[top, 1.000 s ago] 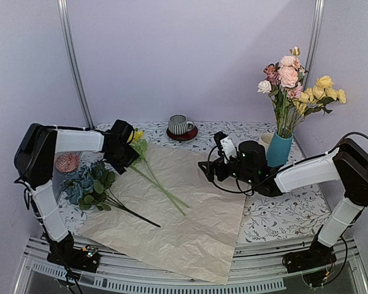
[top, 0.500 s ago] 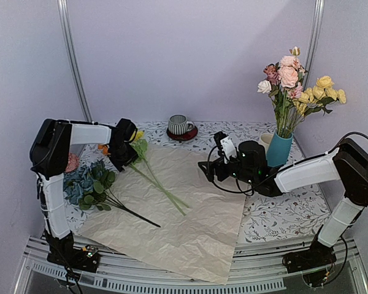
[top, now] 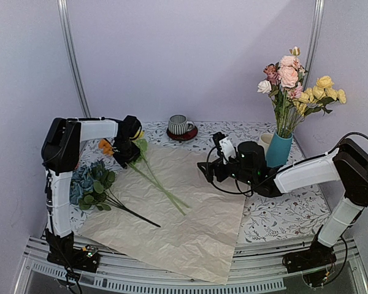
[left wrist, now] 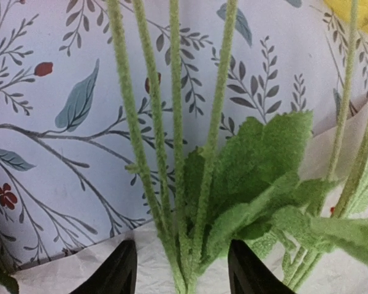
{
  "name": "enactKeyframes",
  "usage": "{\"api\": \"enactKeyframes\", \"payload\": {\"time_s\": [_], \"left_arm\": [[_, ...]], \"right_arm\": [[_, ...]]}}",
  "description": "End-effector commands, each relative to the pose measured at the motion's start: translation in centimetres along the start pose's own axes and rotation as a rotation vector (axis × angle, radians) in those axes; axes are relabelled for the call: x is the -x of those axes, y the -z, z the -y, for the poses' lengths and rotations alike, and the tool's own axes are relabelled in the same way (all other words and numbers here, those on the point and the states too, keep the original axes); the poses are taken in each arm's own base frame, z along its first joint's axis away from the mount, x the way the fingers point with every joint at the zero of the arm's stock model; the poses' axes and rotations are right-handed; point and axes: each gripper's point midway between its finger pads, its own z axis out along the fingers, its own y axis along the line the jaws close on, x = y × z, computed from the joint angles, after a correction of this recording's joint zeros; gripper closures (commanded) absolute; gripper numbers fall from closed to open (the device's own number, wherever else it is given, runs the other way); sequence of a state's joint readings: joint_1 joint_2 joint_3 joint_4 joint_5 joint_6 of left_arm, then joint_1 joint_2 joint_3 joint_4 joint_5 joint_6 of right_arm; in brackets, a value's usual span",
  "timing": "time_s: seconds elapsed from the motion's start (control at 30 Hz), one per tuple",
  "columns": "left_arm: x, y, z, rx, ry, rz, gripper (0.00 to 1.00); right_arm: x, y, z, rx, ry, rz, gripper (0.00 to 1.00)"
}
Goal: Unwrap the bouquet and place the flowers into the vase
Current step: Pick up the fake flower from the flattened wrapping paper.
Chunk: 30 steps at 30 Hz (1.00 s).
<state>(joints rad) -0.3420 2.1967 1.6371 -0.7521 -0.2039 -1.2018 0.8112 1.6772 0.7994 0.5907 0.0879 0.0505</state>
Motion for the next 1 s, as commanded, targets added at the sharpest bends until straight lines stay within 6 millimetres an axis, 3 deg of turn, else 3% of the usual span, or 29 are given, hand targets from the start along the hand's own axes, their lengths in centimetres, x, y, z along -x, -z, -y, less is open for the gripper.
{"api": "enactKeyframes", "payload": {"time_s": [0.0,0.13,0.3,0.47,0.53,0.73,0.97], "left_arm": [[-0.7,-1.7,-1.4,0.079,0.007,-0.041,0.52],[-0.7,-1.8,-1.6,0.098,-0.003,-0.056,0.78],[0.7,1.6,-2.5,0.102,0.004,0.001,0.79],[2.0,6.4,-3.9,0.052,0.042,0.088,0.79],[2.4,9.2,-3.9,-0.02,0.054,0.122,0.8],[1.8,12.9,-3.3,-0.196,-0.008,0.174,0.86],[0.3,15.9,-3.3,-0.236,-0.096,0.248,0.87]], "right_arm": [[0.6,-0.6,-0.3,-0.012,0.019,0.009,0.01],[0.6,-0.5,-0.2,-0.019,0.023,0.009,0.01],[0.6,-0.5,-0.3,-0.018,0.026,0.009,0.01],[0.6,-0.5,-0.4,-0.017,0.027,0.01,0.01],[0.6,-0.6,-0.5,-0.015,0.03,0.009,0.01],[0.5,-0.7,-0.7,-0.015,0.035,0.006,0.01],[0.4,-0.7,-1.0,-0.011,0.041,0.005,0.01]]}}
